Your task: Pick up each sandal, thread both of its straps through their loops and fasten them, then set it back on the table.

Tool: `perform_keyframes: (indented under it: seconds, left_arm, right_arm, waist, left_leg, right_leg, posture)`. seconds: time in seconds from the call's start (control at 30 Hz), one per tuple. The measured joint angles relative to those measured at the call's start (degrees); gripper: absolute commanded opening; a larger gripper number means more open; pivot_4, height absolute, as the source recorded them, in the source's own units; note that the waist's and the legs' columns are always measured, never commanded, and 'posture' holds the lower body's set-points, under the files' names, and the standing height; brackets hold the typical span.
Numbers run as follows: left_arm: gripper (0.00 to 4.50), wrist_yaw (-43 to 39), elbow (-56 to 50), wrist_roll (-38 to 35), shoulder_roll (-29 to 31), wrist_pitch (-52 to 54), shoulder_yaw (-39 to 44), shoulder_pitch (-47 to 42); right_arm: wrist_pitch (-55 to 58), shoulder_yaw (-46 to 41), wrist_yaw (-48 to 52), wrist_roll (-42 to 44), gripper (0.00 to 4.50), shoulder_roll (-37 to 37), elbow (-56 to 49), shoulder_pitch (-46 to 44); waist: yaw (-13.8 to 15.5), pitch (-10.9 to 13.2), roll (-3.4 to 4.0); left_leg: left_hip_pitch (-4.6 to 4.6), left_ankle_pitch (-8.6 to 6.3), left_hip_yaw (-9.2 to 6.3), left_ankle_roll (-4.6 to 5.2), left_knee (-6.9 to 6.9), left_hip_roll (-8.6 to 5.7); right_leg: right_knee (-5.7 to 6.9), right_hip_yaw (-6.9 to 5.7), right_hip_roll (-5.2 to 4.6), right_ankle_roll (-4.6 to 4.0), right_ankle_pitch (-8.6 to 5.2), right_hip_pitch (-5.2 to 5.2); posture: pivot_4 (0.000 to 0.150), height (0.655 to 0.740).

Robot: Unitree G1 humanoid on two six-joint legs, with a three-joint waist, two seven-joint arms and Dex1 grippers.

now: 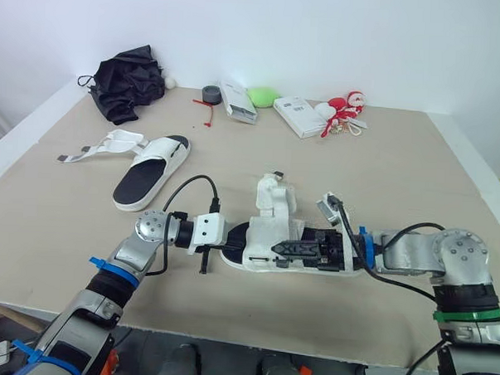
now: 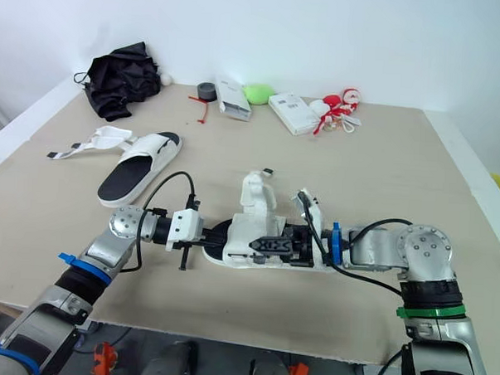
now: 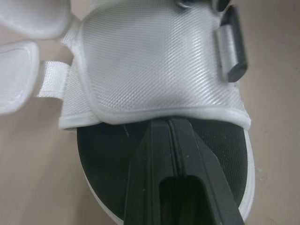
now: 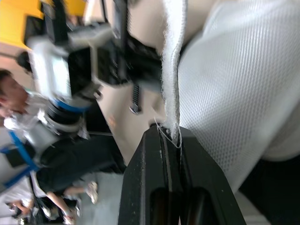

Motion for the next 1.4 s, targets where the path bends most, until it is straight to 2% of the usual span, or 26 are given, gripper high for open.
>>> perform_keyframes:
  seconds: [0.27, 0.4, 0.43, 0.47, 0.5, 0.57, 0.63, 0.67, 0.77, 0.83, 1.0, 1.07, 1.13, 1.17, 1.23, 1.27, 1.4]
  left_arm:
    - [0.0, 0.0, -0.2, 0.0, 0.0, 0.1, 0.0, 0.1]
    - [0.0, -0.2, -0.3, 0.0, 0.0, 0.1, 0.0, 0.1]
    - [0.0, -0.2, -0.3, 0.0, 0.0, 0.1, 0.0, 0.1]
    - [0.0, -0.2, -0.3, 0.0, 0.0, 0.1, 0.0, 0.1]
    - [0.0, -0.2, -0.3, 0.0, 0.0, 0.1, 0.0, 0.1]
    - [0.0, -0.1, -0.3, 0.0, 0.0, 0.1, 0.0, 0.1]
    - [0.0, -0.1, -0.3, 0.0, 0.0, 0.1, 0.0, 0.1]
    - [0.0, -0.1, -0.3, 0.0, 0.0, 0.1, 0.0, 0.1]
    - [0.0, -0.1, -0.3, 0.0, 0.0, 0.1, 0.0, 0.1]
    - [0.0, -0.1, -0.3, 0.0, 0.0, 0.1, 0.0, 0.0]
    - [0.0, -0.2, -0.1, 0.0, 0.0, 0.1, 0.0, -0.1]
    - [0.0, -0.1, 0.1, 0.0, -0.1, 0.1, 0.0, -0.2]
    - [0.0, -0.1, 0.2, 0.0, -0.3, 0.1, 0.0, -0.2]
    - [0.0, -0.2, 0.2, 0.0, -0.3, 0.1, 0.0, -0.2]
    - [0.0, -0.1, 0.2, 0.0, -0.3, 0.1, 0.0, -0.2]
    - [0.0, -0.1, 0.2, 0.0, -0.3, 0.1, 0.0, -0.2]
    - [0.0, 0.0, 0.2, 0.0, -0.3, 0.1, 0.0, -0.2]
  right_arm:
    - [-1.0, 0.6, 6.3, -5.0, 0.06, -1.1, -4.4, 0.1]
    - [-2.2, 0.6, 12.3, -10.7, 0.06, -1.3, -7.7, 0.3]
    - [-2.7, 0.7, 13.6, -12.3, 0.6, -1.3, -8.3, 0.3]
    - [-2.8, 0.7, 14.1, -12.7, 0.6, -1.3, -8.4, 0.3]
    - [-2.9, 0.7, 14.5, -13.1, 1.05, -1.3, -8.5, 0.3]
    - [-3.1, 0.7, 15.9, -14.0, 1.4, -1.3, -8.8, 0.3]
    - [-3.1, 0.9, 17.8, -15.3, 2.2, -1.3, -9.1, 0.2]
    - [-3.1, 1.1, 19.2, -16.1, 2.38, -1.3, -9.4, 0.2]
    - [-2.5, 2.1, 21.2, -17.8, 2.38, -1.3, -8.7, -1.7]
    - [-2.1, 2.0, 24.0, -19.5, 2.38, -1.3, -3.5, -6.0]
    - [-2.1, 1.7, 25.1, -21.2, 2.38, -0.2, 0.8, -9.4]
    - [-2.2, 1.8, 25.7, -23.1, 1.78, 0.8, 2.8, -11.1]
    - [-2.2, 1.9, 26.1, -24.4, 1.58, 1.0, 3.1, -11.6]
    - [-2.2, 2.0, 26.3, -24.9, 1.04, 1.0, 3.3, -11.7]
    - [-2.2, 2.0, 26.6, -27.2, 0.55, 1.9, 4.5, -11.7]
    - [-2.3, 2.0, 26.9, -27.6, 0.11, 2.0, 4.6, -11.7]
    - [-2.7, 1.8, 28.7, -29.1, 0.11, 2.5, 4.6, -11.7]
  waist:
    - [0.0, 0.0, -0.02]
    - [0.0, 0.0, -0.02]
    - [0.0, 0.0, -0.02]
    - [0.0, 0.0, -0.01]
    - [0.0, 0.0, -0.01]
    - [0.0, 0.0, -0.01]
    - [0.0, 0.0, -0.01]
    - [0.0, 0.0, -0.01]
    - [0.0, 0.0, 0.0]
    - [0.0, 0.0, 0.01]
    - [0.0, 0.0, 0.01]
    - [0.0, 0.0, 0.01]
    - [0.1, 0.0, 0.01]
    - [0.1, 0.0, 0.0]
    - [0.1, 0.0, 0.01]
    - [0.1, 0.0, 0.01]
    - [0.1, 0.0, 0.01]
  left_leg:
    - [-0.04, -0.01, -0.05, 0.0, -0.02, 0.01]
    - [-0.09, -0.02, -0.05, 0.01, -0.03, -0.02]
    - [-0.09, -0.02, -0.06, 0.01, -0.03, -0.02]
    - [-0.09, -0.02, -0.06, 0.01, -0.03, -0.02]
    - [-0.09, -0.02, -0.06, 0.01, -0.03, -0.02]
    - [-0.09, -0.02, -0.07, 0.01, -0.03, -0.01]
    - [-0.09, -0.02, -0.07, 0.01, -0.03, -0.02]
    - [-0.09, -0.02, -0.07, 0.01, -0.03, -0.01]
    - [-0.08, -0.02, -0.05, 0.01, -0.02, -0.01]
    - [-0.08, -0.02, -0.01, 0.01, -0.02, -0.02]
    - [-0.07, -0.02, 0.0, 0.01, -0.02, -0.02]
    - [-0.07, -0.02, 0.0, 0.01, -0.01, -0.02]
    - [-0.08, -0.02, 0.01, 0.01, -0.01, -0.02]
    - [-0.08, -0.02, 0.01, 0.01, -0.01, -0.03]
    - [-0.08, -0.02, 0.05, 0.01, -0.01, -0.03]
    - [-0.08, -0.02, 0.05, 0.01, -0.01, -0.03]
    - [-0.08, -0.02, 0.05, 0.01, 0.0, -0.03]
  right_leg:
    - [0.0, -0.06, -0.02, -0.03, -0.02, -0.04]
    - [-0.01, -0.09, -0.07, 0.02, -0.07, -0.09]
    - [-0.01, -0.1, -0.07, 0.01, -0.07, -0.09]
    - [-0.01, -0.1, -0.07, 0.01, -0.07, -0.09]
    - [-0.01, -0.1, -0.07, 0.01, -0.07, -0.09]
    - [-0.01, -0.13, -0.07, -0.01, -0.06, -0.09]
    - [-0.01, -0.12, -0.07, 0.0, -0.06, -0.09]
    - [-0.01, -0.12, -0.07, 0.0, -0.06, -0.09]
    - [-0.01, -0.12, -0.07, -0.03, -0.04, -0.1]
    - [-0.01, -0.13, -0.11, -0.05, -0.03, -0.11]
    - [-0.01, -0.15, -0.09, -0.05, -0.02, -0.12]
    - [-0.01, -0.15, -0.09, -0.06, 0.0, -0.12]
    - [-0.01, -0.16, -0.11, -0.03, -0.02, -0.1]
    - [-0.01, -0.16, -0.13, -0.02, -0.02, -0.09]
    - [-0.01, -0.14, -0.14, -0.03, -0.02, -0.1]
    - [-0.01, -0.15, -0.14, -0.03, -0.01, -0.1]
    - [0.0, -0.16, -0.13, -0.01, 0.0, -0.1]
  posture:
    - [0.15, 0.738]
    - [0.15, 0.738]
    - [0.15, 0.738]
    - [0.15, 0.738]
    - [0.15, 0.738]
    - [0.15, 0.738]
    - [0.15, 0.738]
    - [0.15, 0.738]
    - [0.15, 0.738]
    - [0.15, 0.738]
    - [0.15, 0.738]
    - [0.15, 0.738]
    - [0.15, 0.738]
    - [0.15, 0.738]
    - [0.15, 0.738]
    - [0.15, 0.738]
    - [0.15, 0.738]
